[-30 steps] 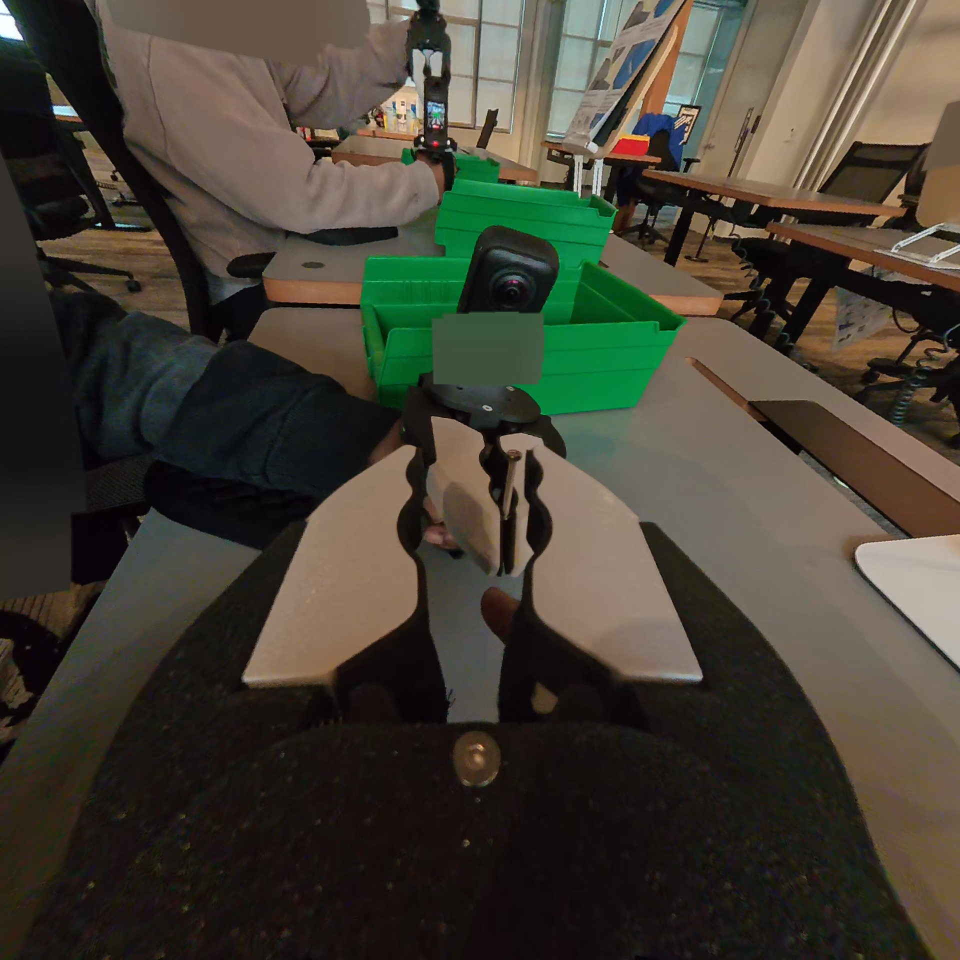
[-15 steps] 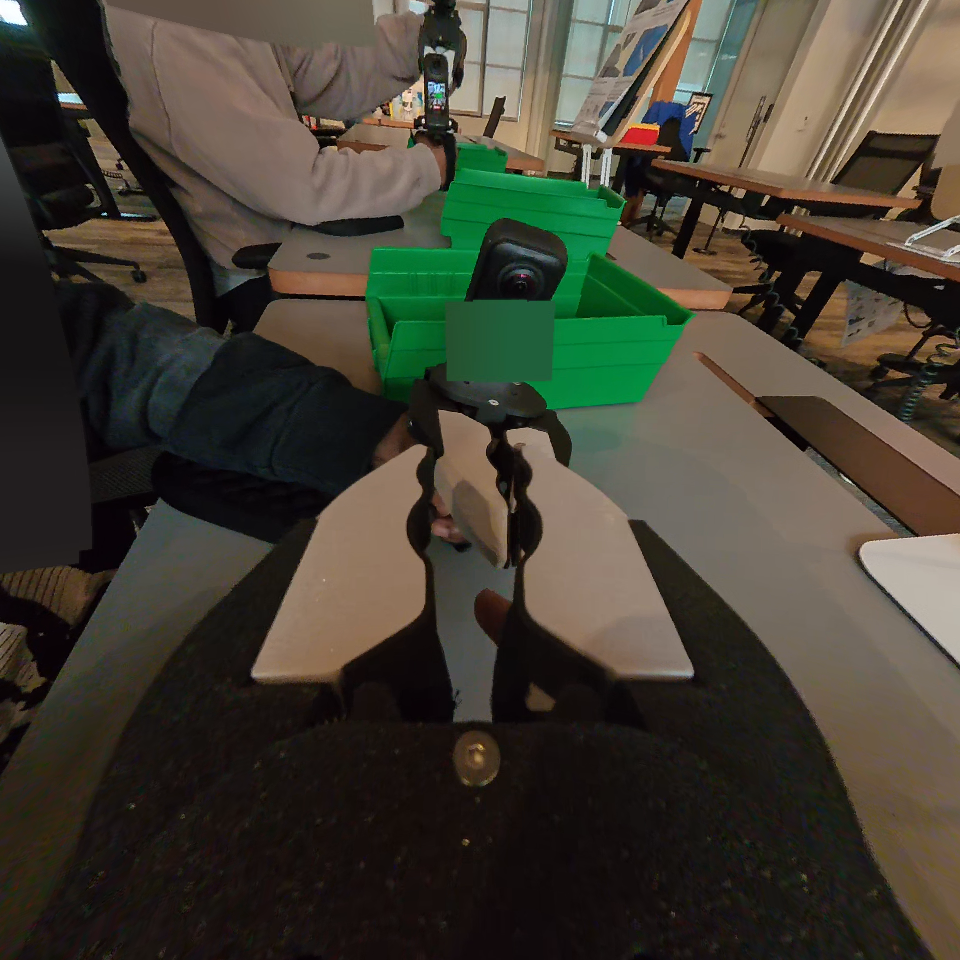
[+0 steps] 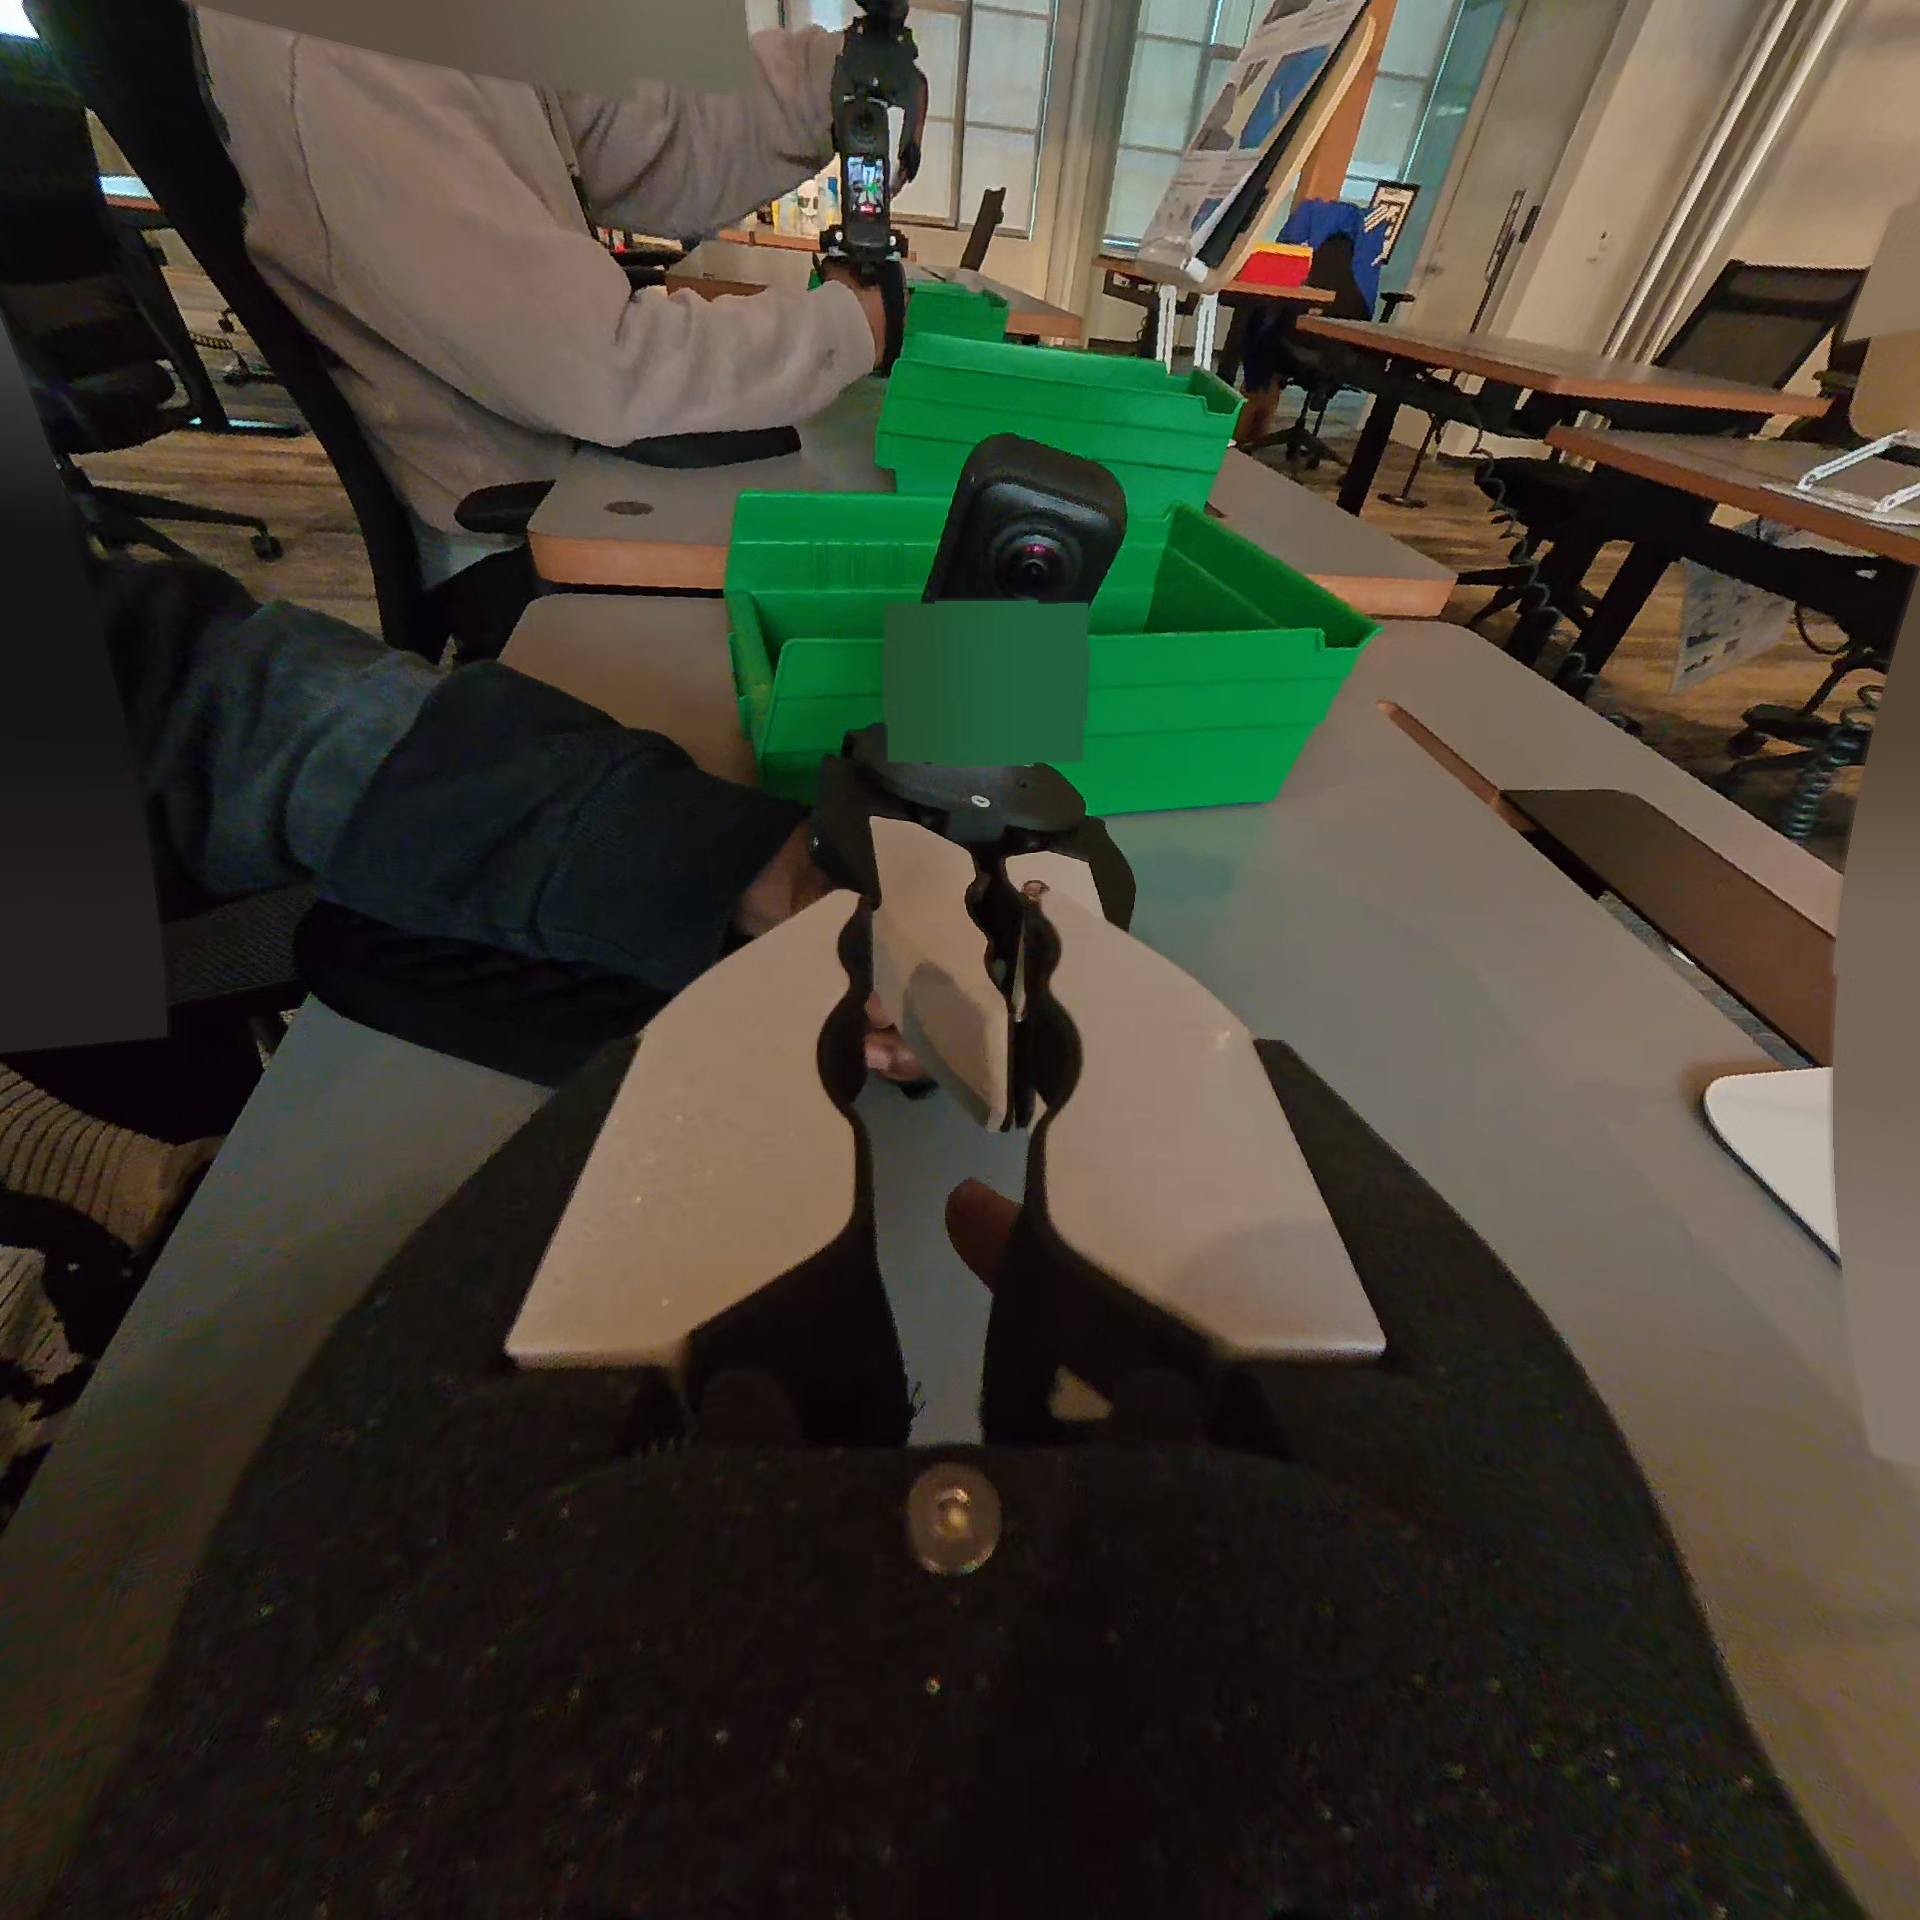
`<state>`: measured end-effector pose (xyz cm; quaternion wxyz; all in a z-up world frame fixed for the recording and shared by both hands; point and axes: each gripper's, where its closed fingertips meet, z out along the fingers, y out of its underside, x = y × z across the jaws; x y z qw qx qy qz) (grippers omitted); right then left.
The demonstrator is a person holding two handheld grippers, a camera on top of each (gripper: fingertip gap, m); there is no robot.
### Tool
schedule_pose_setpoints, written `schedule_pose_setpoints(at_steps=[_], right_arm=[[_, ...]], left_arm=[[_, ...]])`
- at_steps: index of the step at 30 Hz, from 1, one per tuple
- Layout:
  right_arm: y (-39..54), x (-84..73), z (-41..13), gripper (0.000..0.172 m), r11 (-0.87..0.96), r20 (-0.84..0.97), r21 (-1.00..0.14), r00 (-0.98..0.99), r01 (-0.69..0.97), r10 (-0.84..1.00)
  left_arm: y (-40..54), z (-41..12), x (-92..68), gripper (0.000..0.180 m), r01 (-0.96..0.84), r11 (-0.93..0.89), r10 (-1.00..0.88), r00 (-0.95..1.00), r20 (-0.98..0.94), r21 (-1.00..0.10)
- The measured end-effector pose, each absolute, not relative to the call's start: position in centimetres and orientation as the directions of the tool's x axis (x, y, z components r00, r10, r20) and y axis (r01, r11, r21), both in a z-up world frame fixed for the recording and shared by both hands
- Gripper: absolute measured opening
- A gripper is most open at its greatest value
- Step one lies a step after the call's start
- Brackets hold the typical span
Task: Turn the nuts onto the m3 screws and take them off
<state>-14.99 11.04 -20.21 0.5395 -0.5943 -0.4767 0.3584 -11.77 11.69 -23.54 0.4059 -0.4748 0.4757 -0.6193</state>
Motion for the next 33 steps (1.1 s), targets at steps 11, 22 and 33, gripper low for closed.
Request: schedule_pose_setpoints(at_steps=[11,22,33], right_arm=[[11.09,-15.26,-20.28,0.034,0.046,0.098,-0.983,0.293,0.180,0.951],[11.43,-15.06,-20.05,0.034,0.049,0.099,-0.985,0.311,0.162,0.945],[11.23,-14.98,-20.16,0.026,0.048,0.100,-0.983,0.297,0.178,0.950]], left_arm=[[11.73,-23.56,-11.74,0.001,0.050,-0.219,-0.955,-0.218,0.204,-0.974],[11.73,-23.58,-11.72,0.001,0.048,-0.218,-0.955,-0.218,0.203,-0.975],[12.06,-23.63,-11.71,0.001,0.046,-0.229,-0.956,-0.200,0.216,-0.972]])
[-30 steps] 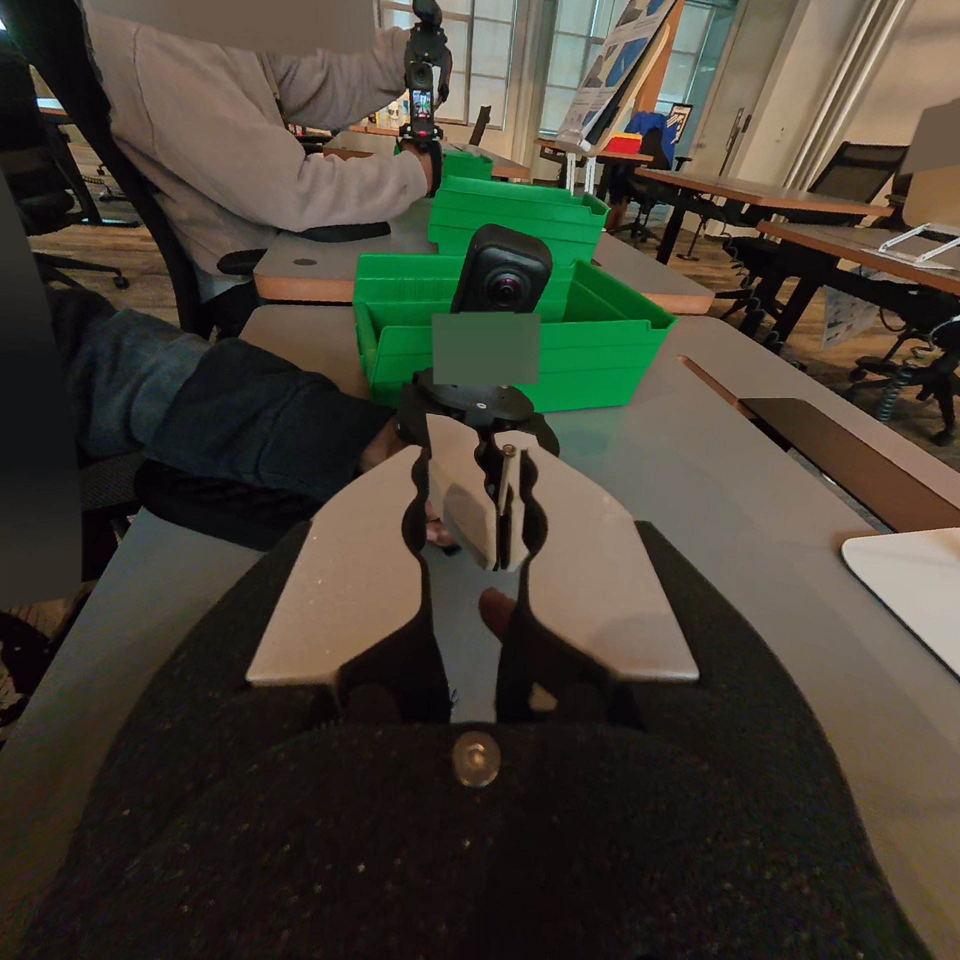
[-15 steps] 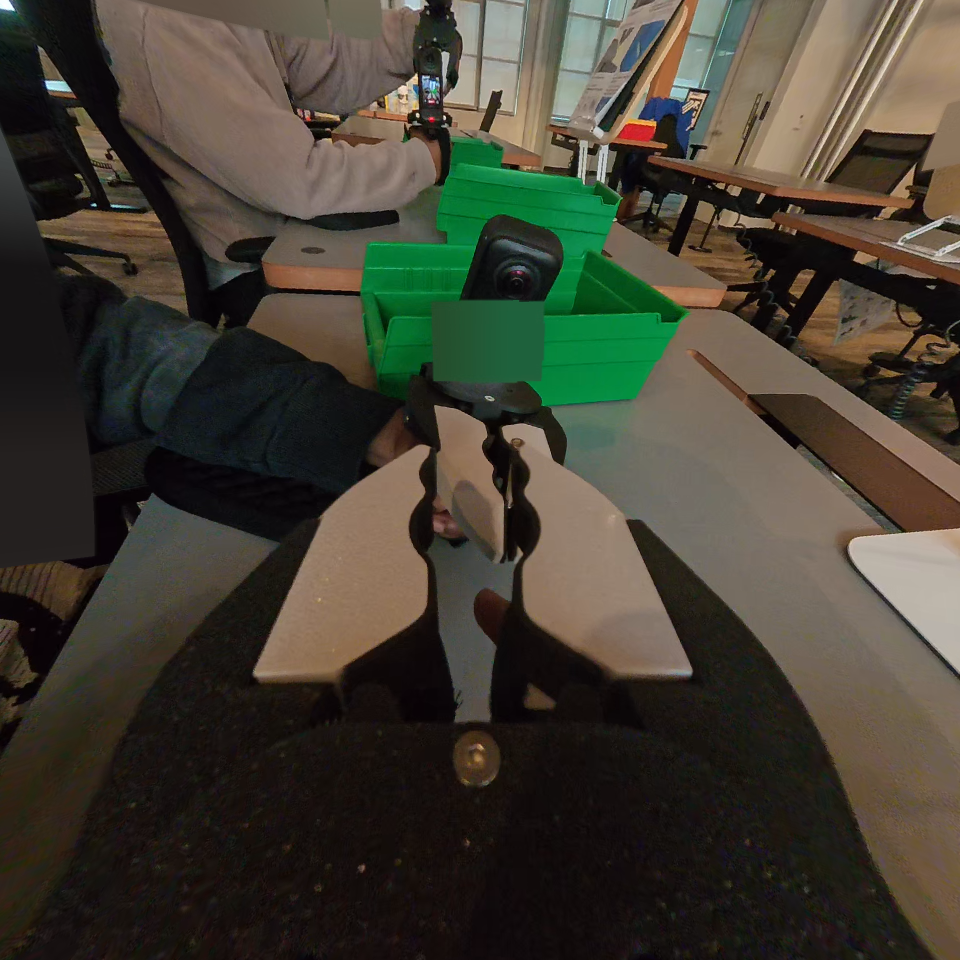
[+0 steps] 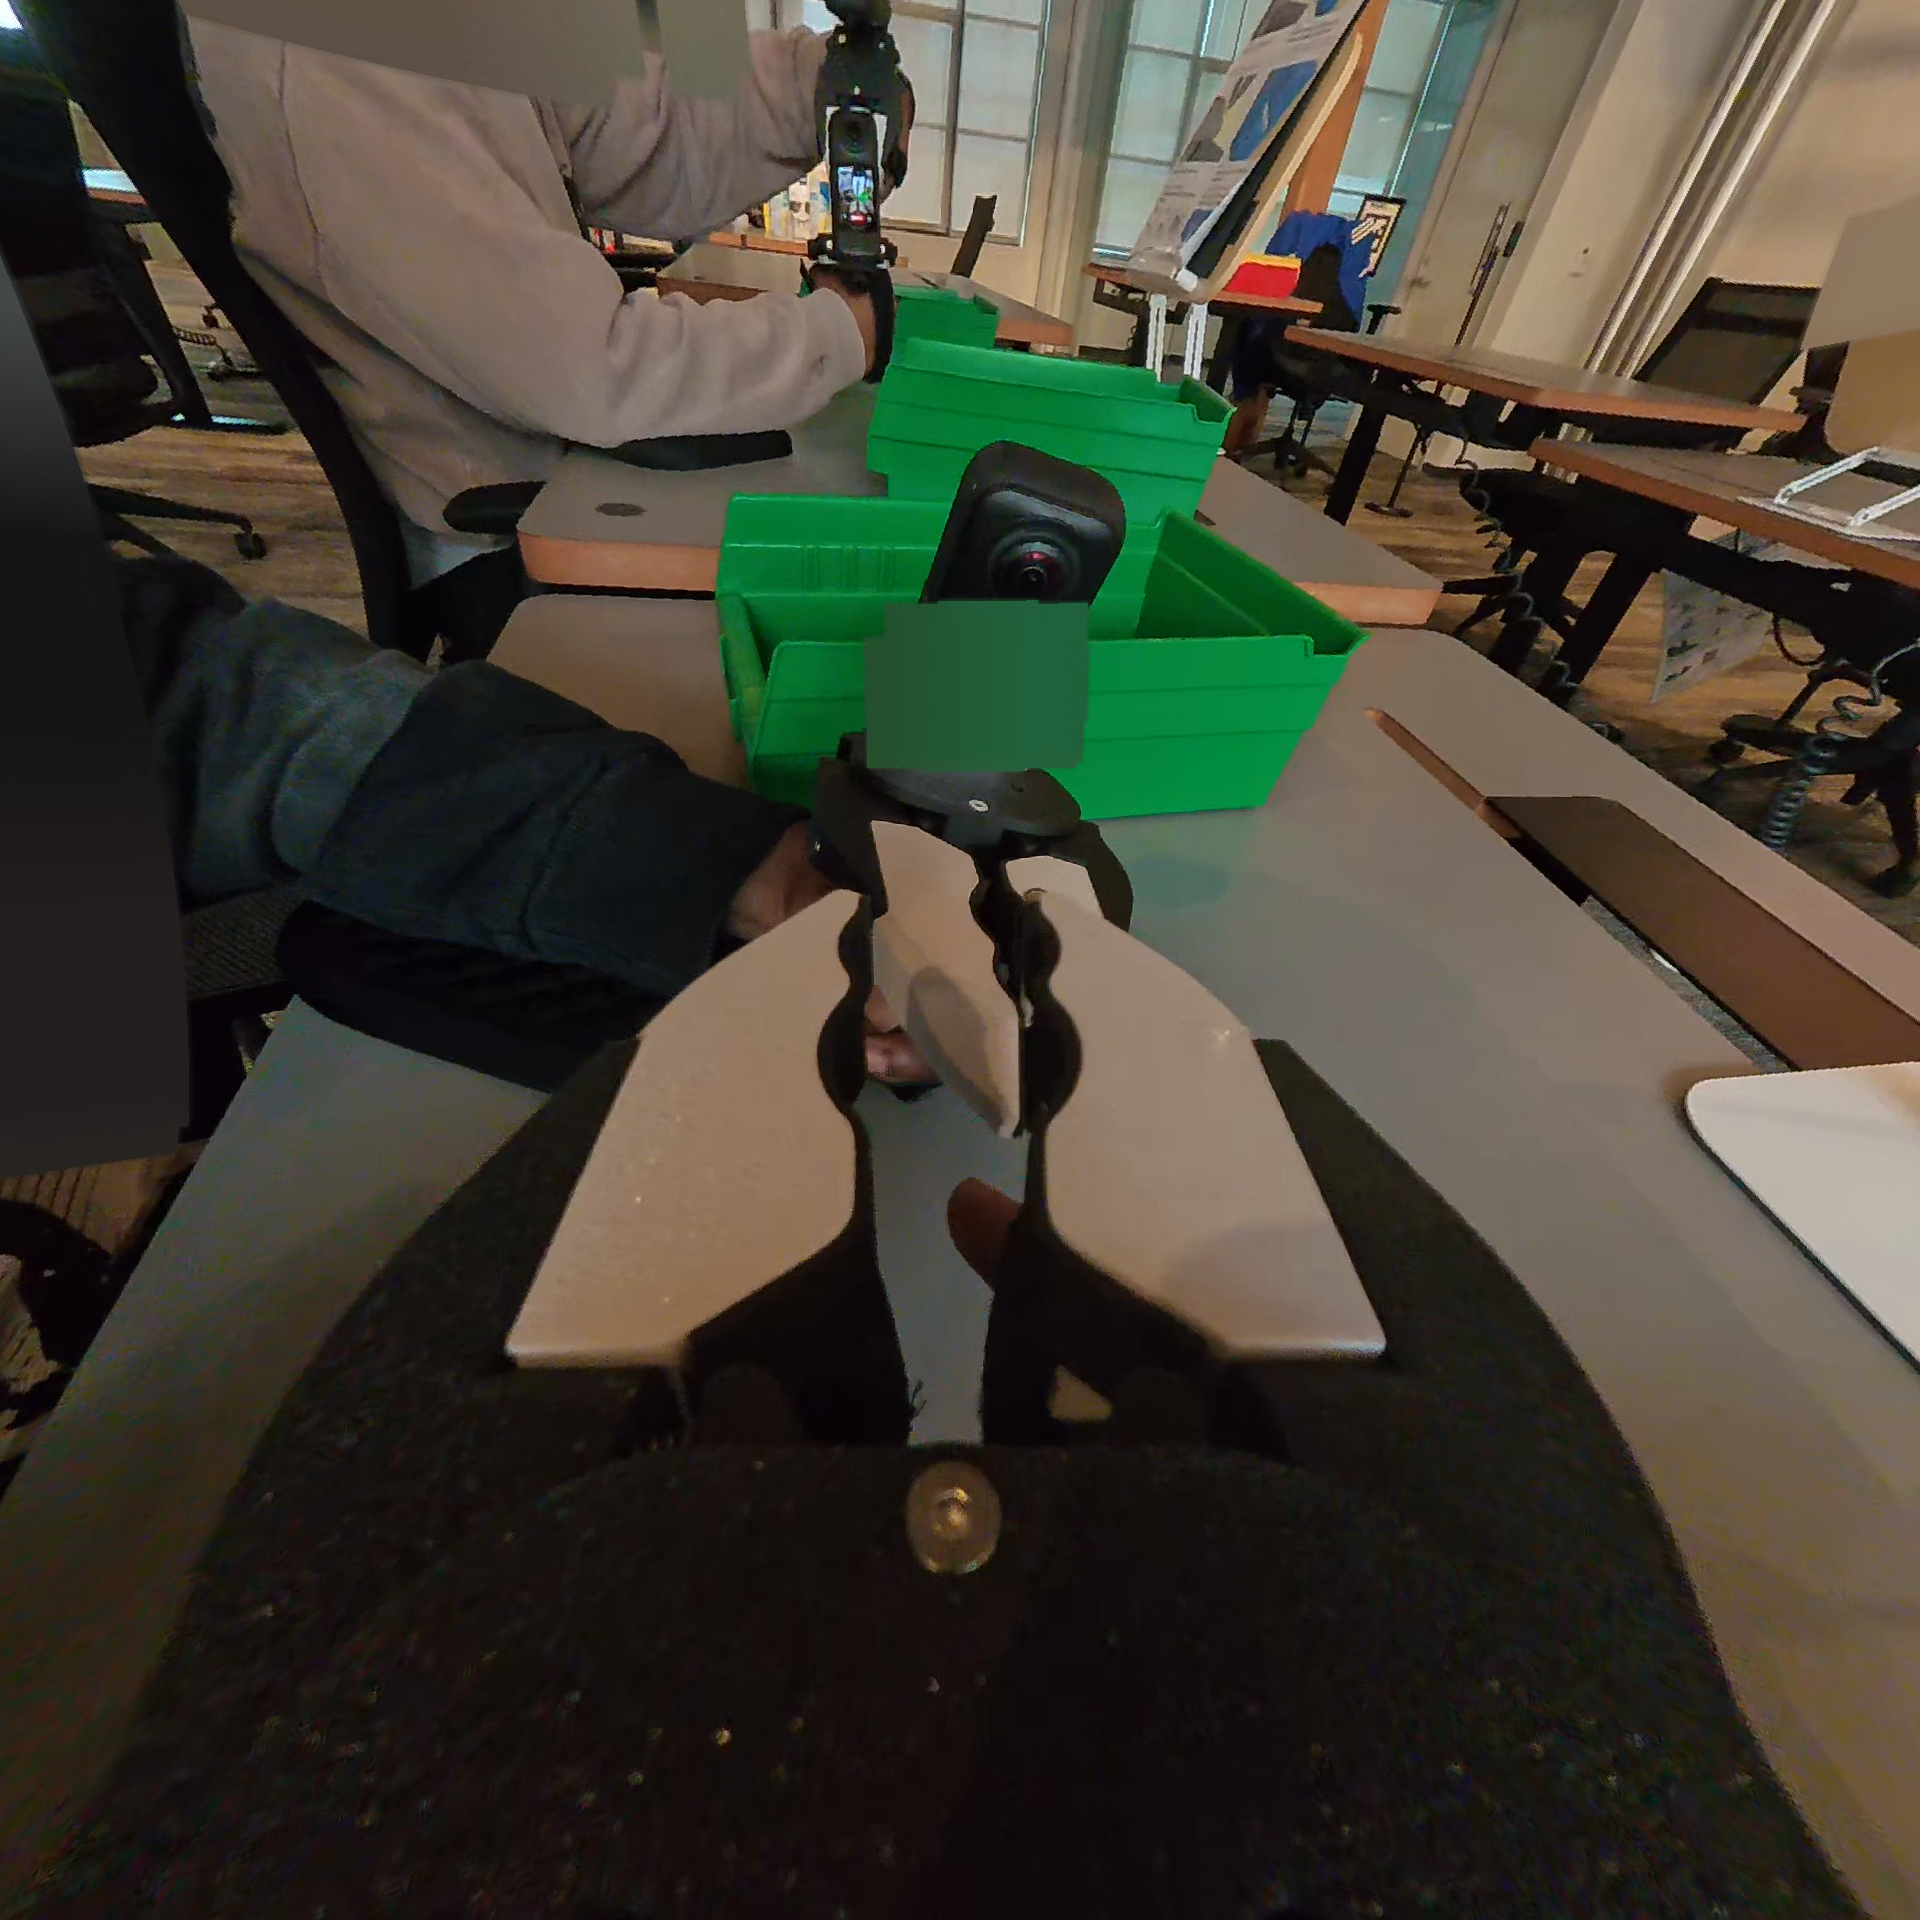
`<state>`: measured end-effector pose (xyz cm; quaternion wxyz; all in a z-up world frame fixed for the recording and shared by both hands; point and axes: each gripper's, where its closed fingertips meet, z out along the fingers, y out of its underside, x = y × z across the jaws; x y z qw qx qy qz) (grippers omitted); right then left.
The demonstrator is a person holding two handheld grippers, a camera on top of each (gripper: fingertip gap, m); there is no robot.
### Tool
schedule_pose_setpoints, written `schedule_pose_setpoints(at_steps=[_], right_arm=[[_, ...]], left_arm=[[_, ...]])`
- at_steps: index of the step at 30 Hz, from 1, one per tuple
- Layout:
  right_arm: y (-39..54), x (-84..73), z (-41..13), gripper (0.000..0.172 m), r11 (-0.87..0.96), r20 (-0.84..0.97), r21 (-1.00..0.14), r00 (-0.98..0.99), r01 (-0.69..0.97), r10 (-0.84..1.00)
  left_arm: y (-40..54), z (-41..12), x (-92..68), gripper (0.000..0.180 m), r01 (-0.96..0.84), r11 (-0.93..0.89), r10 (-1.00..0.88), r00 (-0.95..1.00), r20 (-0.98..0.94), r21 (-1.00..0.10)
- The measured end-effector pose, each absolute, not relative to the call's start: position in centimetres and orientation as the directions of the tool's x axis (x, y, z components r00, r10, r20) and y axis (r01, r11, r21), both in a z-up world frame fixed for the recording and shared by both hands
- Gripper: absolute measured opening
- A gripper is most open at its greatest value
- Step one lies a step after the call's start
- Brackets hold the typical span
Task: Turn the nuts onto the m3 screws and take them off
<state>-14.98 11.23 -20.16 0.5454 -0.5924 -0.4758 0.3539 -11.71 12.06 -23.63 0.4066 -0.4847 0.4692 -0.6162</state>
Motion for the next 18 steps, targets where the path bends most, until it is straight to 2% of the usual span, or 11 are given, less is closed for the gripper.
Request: schedule_pose_setpoints(at_steps=[6,13,18], right_arm=[[11.56,-15.24,-20.25,0.035,0.051,0.103,-0.984,0.313,0.169,0.944],[11.27,-15.05,-20.31,0.026,0.045,0.100,-0.981,0.294,0.187,0.950],[11.74,-15.26,-20.18,0.036,0.056,0.106,-0.985,0.320,0.163,0.942]], left_arm=[[12.11,-23.64,-11.71,0.001,0.045,-0.231,-0.956,-0.197,0.218,-0.972],[12.34,-23.67,-11.75,0.001,0.045,-0.237,-0.957,-0.184,0.225,-0.970],[12.32,-23.71,-11.72,0.001,0.041,-0.237,-0.956,-0.185,0.226,-0.971]])
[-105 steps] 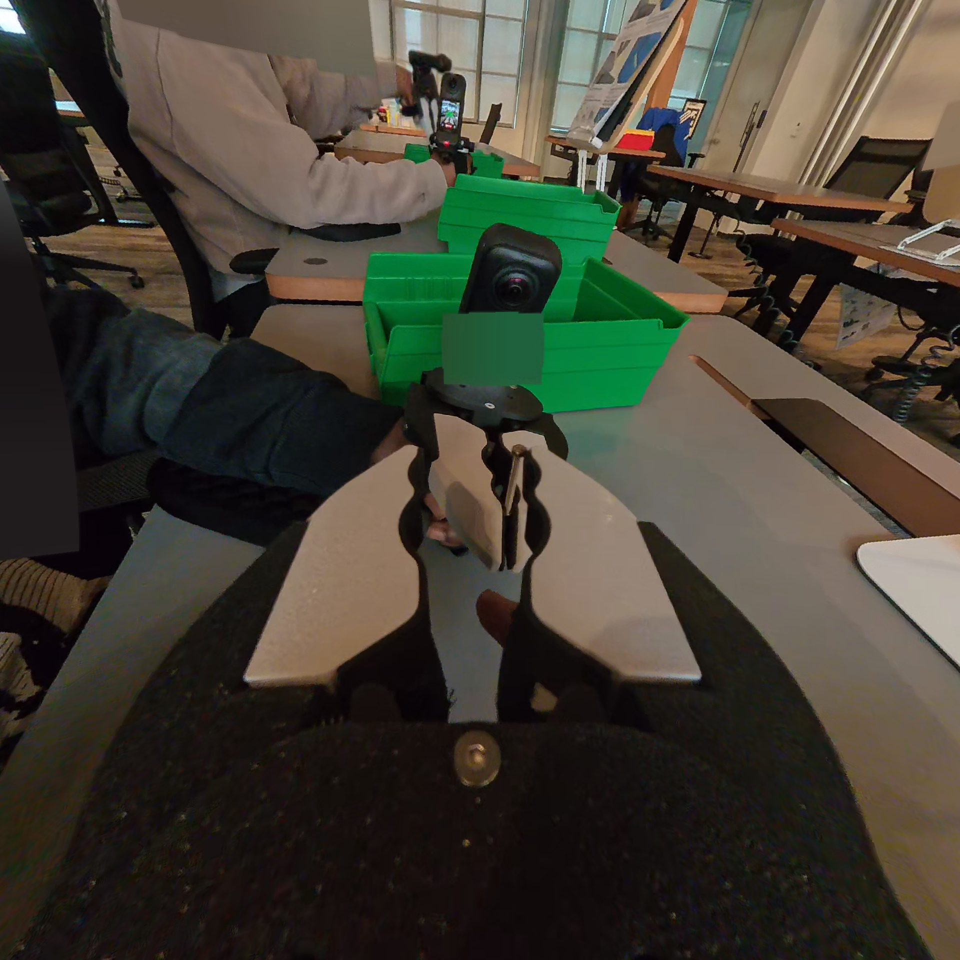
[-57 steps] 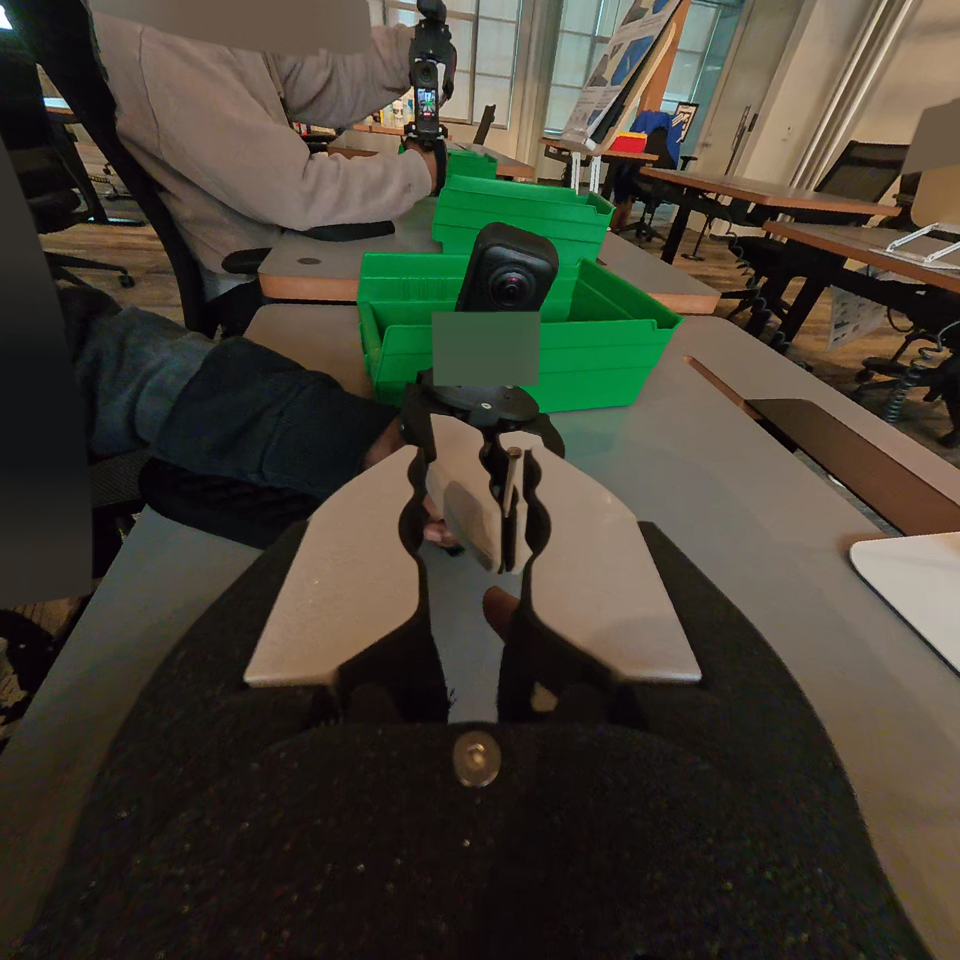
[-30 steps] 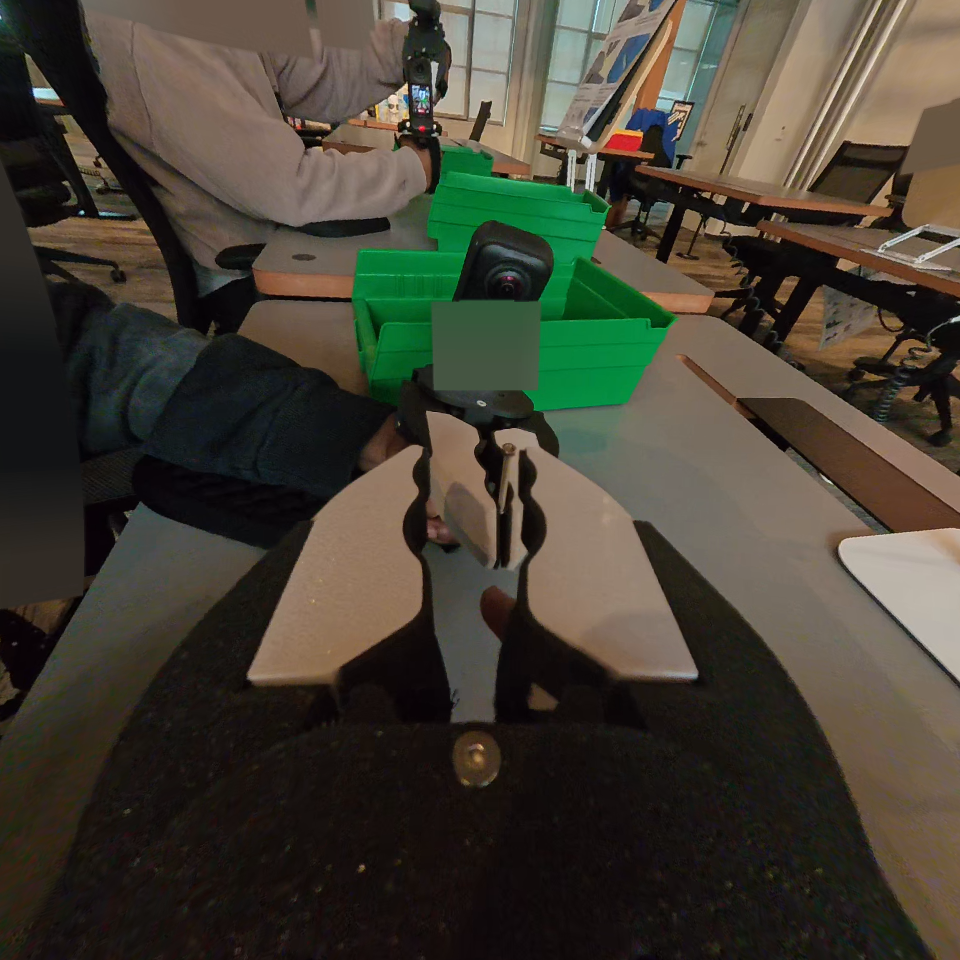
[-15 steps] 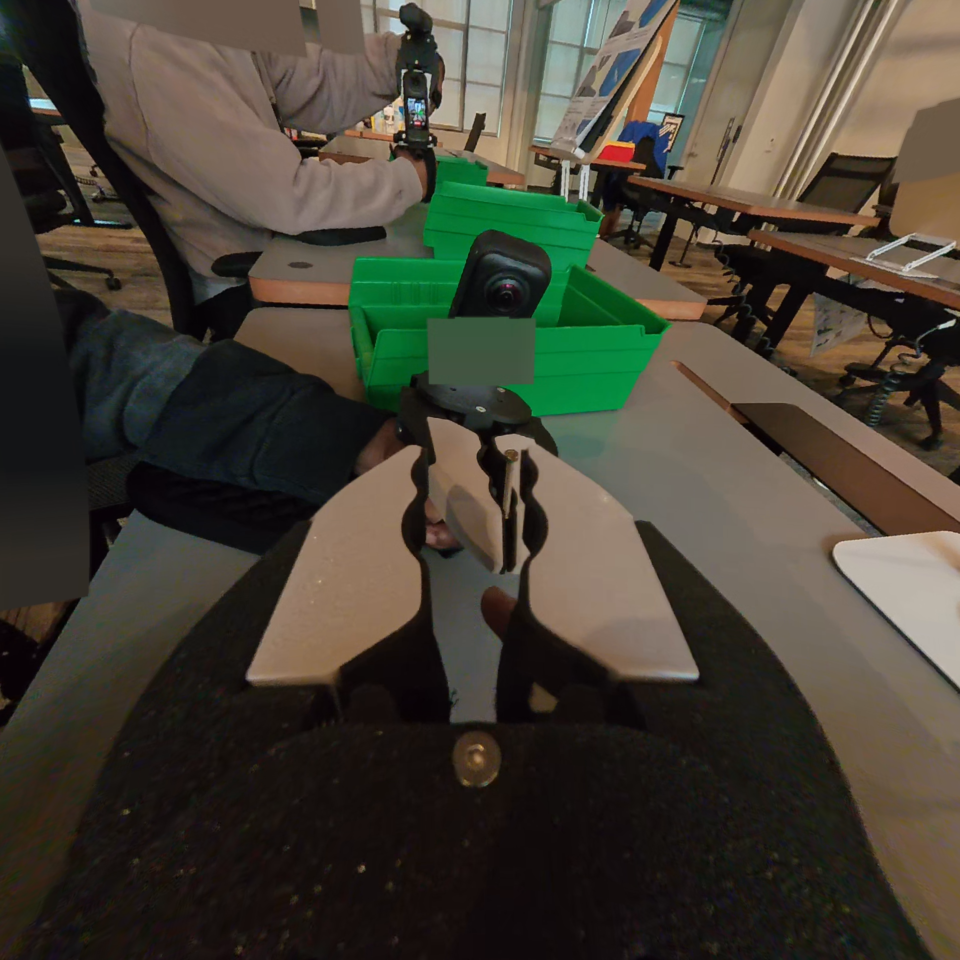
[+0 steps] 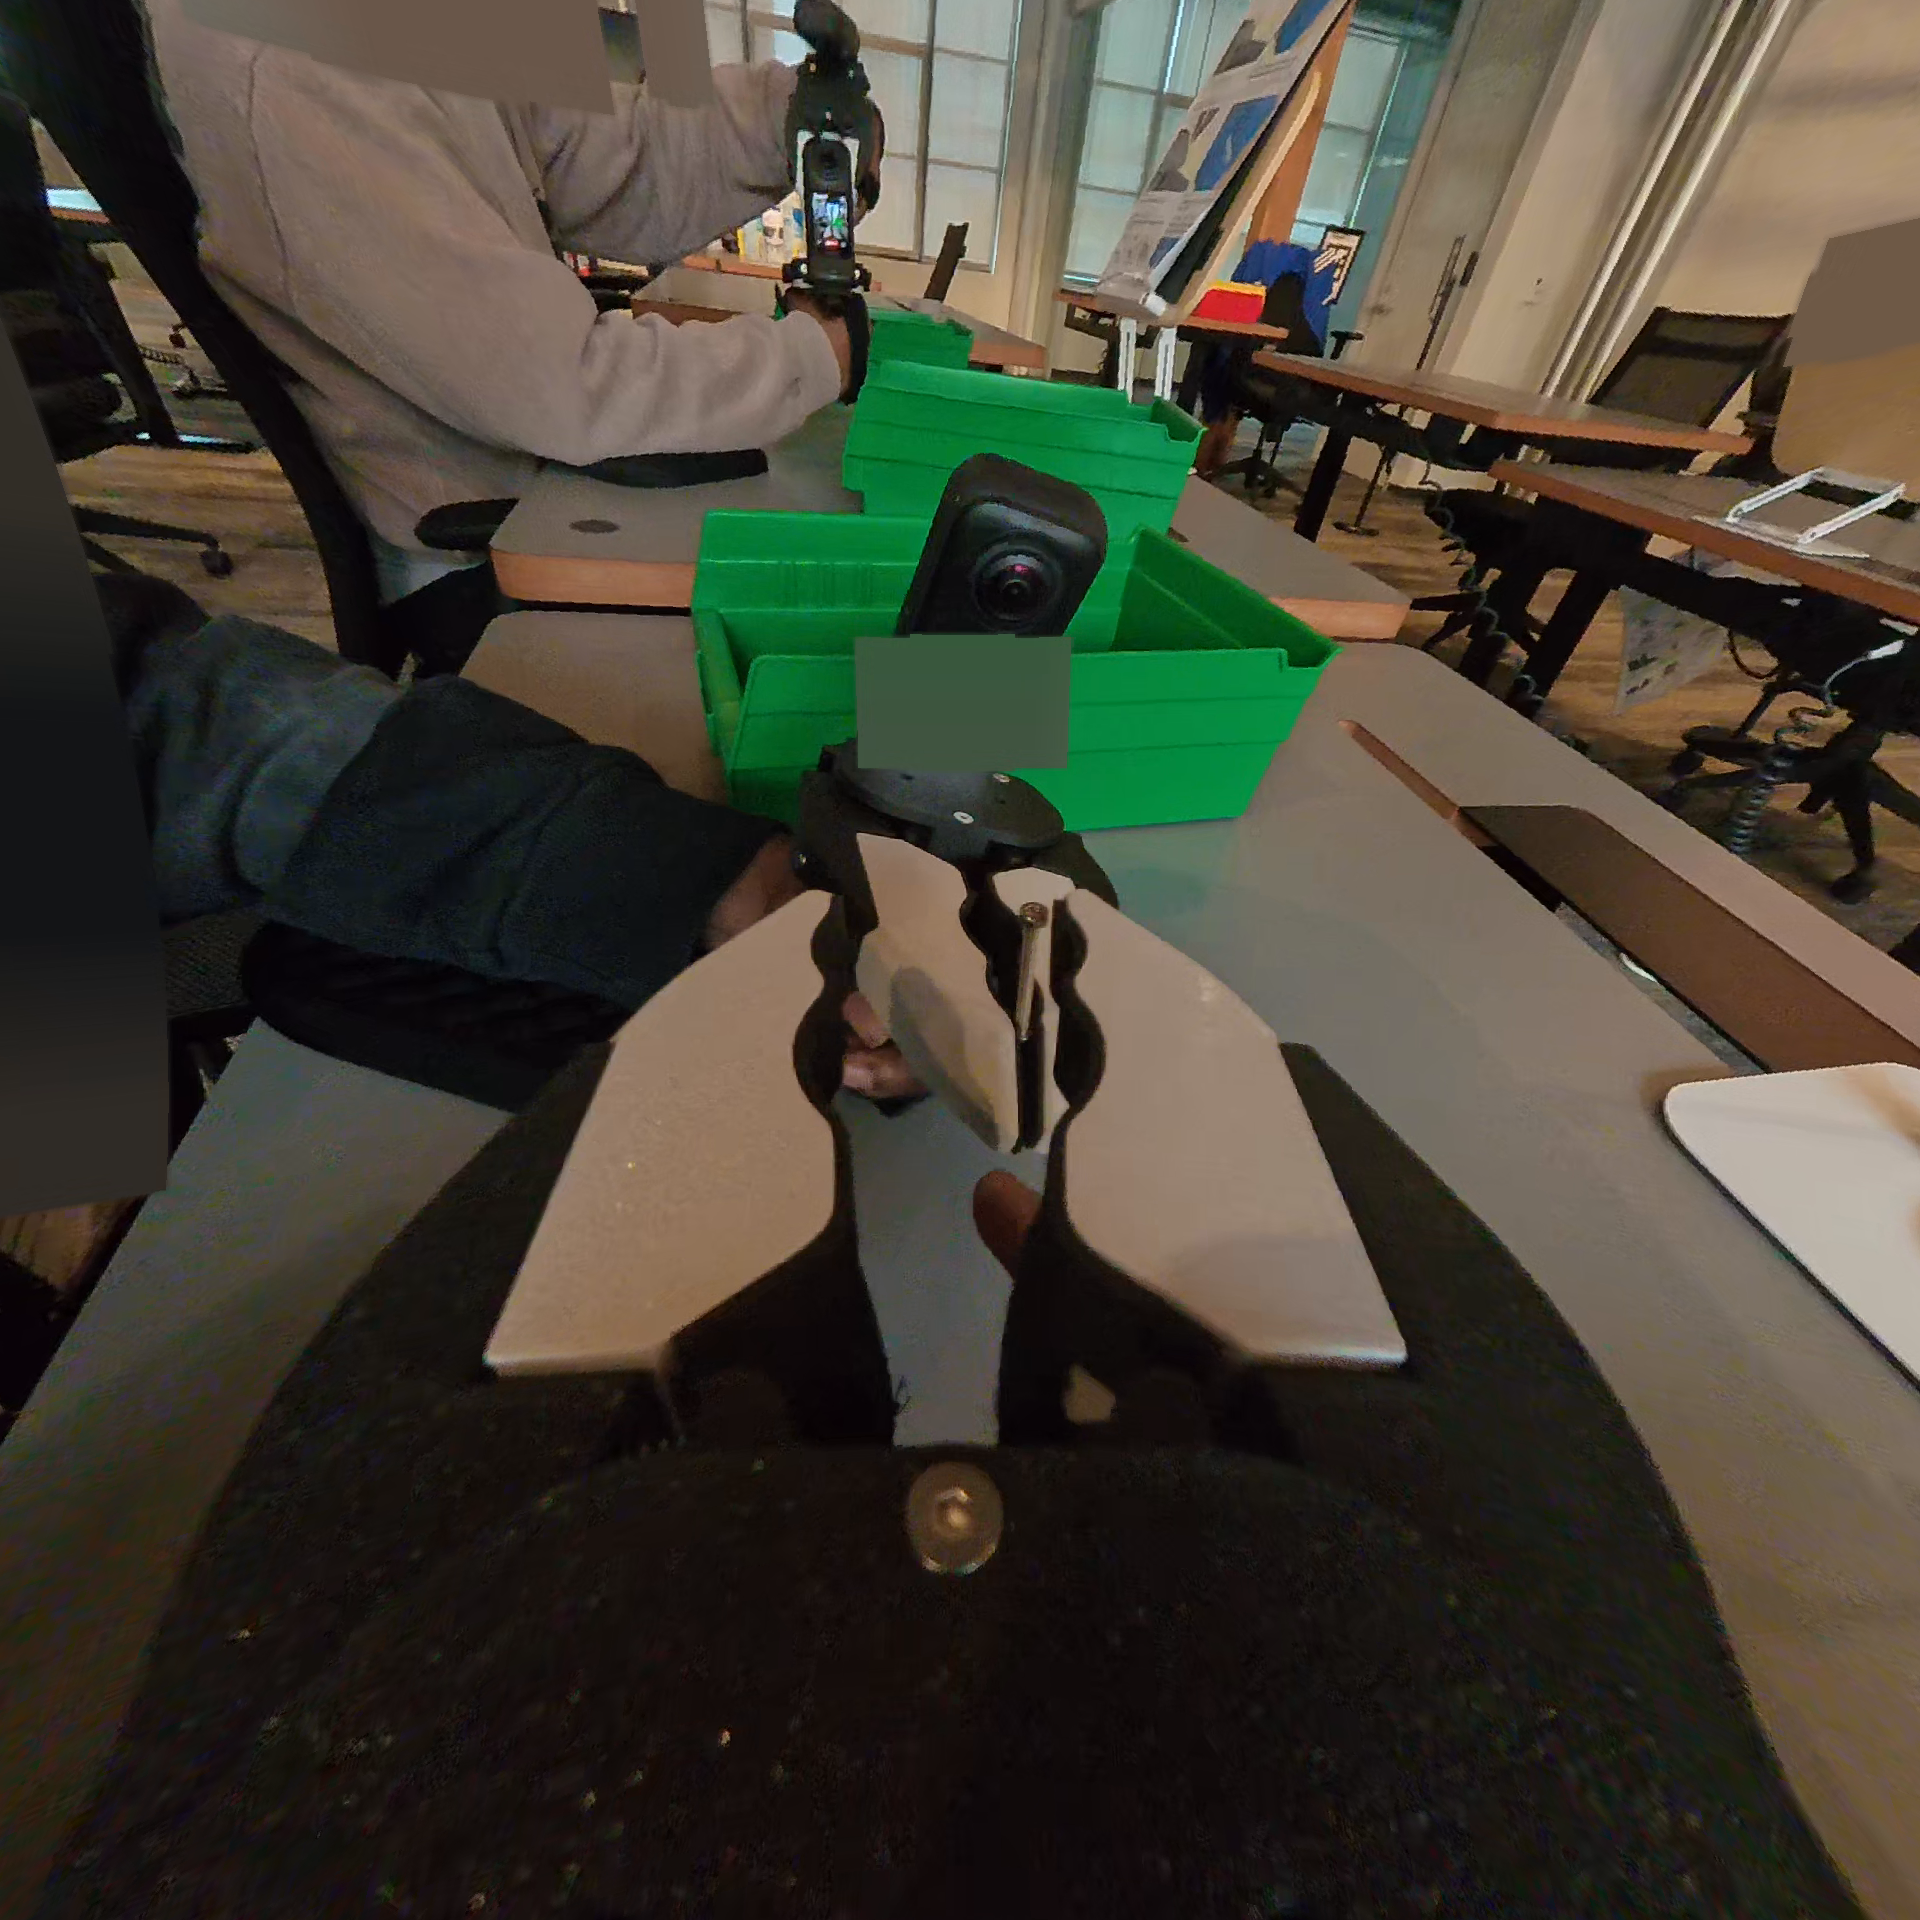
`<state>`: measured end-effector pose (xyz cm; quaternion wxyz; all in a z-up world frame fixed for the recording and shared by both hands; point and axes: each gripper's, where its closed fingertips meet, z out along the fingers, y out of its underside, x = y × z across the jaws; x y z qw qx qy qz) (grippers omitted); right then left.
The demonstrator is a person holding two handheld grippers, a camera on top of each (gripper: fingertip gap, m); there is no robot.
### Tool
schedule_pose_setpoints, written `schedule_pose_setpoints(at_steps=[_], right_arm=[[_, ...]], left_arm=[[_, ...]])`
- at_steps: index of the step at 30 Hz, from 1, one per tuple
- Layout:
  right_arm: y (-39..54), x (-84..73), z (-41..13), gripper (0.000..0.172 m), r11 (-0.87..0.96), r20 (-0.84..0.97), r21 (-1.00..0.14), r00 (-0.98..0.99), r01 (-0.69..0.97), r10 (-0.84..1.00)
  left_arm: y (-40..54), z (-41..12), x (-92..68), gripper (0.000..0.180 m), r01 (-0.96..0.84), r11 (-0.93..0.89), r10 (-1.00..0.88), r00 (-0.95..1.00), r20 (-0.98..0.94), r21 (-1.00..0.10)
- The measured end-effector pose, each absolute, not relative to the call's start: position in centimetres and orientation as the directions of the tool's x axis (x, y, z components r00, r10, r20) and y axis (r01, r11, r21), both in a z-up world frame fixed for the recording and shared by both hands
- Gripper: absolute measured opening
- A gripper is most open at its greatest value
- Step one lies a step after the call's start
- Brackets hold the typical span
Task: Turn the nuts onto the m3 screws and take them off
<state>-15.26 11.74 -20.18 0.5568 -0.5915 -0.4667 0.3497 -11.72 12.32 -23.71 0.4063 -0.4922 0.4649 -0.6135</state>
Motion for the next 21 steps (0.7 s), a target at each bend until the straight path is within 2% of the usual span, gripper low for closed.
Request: schedule_pose_setpoints(at_steps=[8,14,16,18,21], right_arm=[[11.5,-15.1,-20.4,0.028,0.045,0.101,-0.982,0.304,0.185,0.947],[12.5,-14.9,-20.2,0.033,0.095,0.157,-0.979,0.365,0.182,0.918],[12.8,-14.3,-20.5,0.030,0.139,0.228,-0.956,0.352,0.259,0.908],[12.6,-13.6,-20.0,0.031,0.177,0.289,-0.906,0.256,0.385,0.922],[12.0,-13.2,-18.0,0.031,0.298,0.378,-0.736,0.004,0.608,0.926]], left_arm=[[12.8,-23.7,-11.8,0.001,0.048,-0.248,-0.958,-0.161,0.238,-0.967],[12.5,-23.8,-11.7,0.001,0.037,-0.238,-0.959,-0.169,0.229,-0.970],[12.3,-23.9,-11.6,0.001,0.023,-0.228,-0.960,-0.175,0.220,-0.973],[12.2,-24.1,-11.5,0.001,0.012,-0.223,-0.959,-0.179,0.218,-0.975],[11.8,-24.2,-11.4,0.001,-0.007,-0.207,-0.959,-0.195,0.205,-0.978]])
